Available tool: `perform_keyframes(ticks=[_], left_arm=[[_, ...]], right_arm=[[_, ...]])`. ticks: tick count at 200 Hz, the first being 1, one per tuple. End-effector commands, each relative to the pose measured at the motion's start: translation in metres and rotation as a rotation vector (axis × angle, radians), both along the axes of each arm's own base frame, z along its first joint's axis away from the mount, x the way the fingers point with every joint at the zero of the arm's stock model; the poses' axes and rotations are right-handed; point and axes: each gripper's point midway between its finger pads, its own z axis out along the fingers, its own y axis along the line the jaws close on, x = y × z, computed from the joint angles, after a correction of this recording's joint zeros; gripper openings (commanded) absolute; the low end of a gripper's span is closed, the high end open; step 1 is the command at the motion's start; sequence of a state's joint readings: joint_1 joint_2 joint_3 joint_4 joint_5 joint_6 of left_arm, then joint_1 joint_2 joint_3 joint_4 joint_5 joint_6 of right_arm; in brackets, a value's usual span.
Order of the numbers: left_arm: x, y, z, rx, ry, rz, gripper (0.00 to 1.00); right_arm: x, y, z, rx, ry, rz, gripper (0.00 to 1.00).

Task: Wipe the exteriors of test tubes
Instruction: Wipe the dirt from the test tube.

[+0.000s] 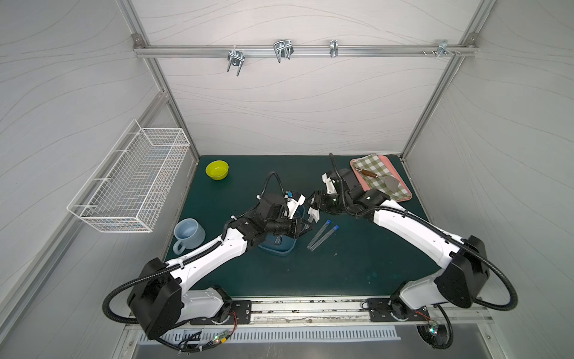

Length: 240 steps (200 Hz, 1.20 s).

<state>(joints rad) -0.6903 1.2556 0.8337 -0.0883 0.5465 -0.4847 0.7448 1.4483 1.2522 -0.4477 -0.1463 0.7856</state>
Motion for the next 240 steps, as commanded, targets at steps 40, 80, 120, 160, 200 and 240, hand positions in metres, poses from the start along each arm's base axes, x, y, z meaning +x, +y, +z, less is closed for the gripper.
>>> perform_keyframes(ticks=[40, 80, 120, 160, 200, 240], left_arm=[[0.006, 0.004, 0.006, 0.014, -0.038, 0.042, 0.1], [0.007, 0.004, 0.007, 0.012, -0.043, 0.05, 0.1], [0.008, 0.004, 0.013, -0.001, -0.052, 0.054, 0.1], [0.008, 0.006, 0.009, 0.009, -0.05, 0.06, 0.1], [0.008, 0.006, 0.008, 0.014, -0.051, 0.063, 0.1], [0.009, 0.006, 0.009, 0.013, -0.056, 0.061, 0.1]], right_arm=[[-0.012, -0.017, 0.031, -0.003, -0.047, -0.005, 0.66], [-0.018, -0.032, 0.021, -0.047, -0.012, -0.024, 0.67], [-0.019, -0.031, 0.012, -0.037, 0.015, -0.016, 0.69], [-0.02, -0.039, 0.023, -0.039, 0.001, -0.035, 0.79], [-0.024, -0.043, 0.045, -0.002, -0.028, -0.035, 0.81], [-0.024, -0.019, 0.037, 0.074, 0.003, 0.005, 0.73]])
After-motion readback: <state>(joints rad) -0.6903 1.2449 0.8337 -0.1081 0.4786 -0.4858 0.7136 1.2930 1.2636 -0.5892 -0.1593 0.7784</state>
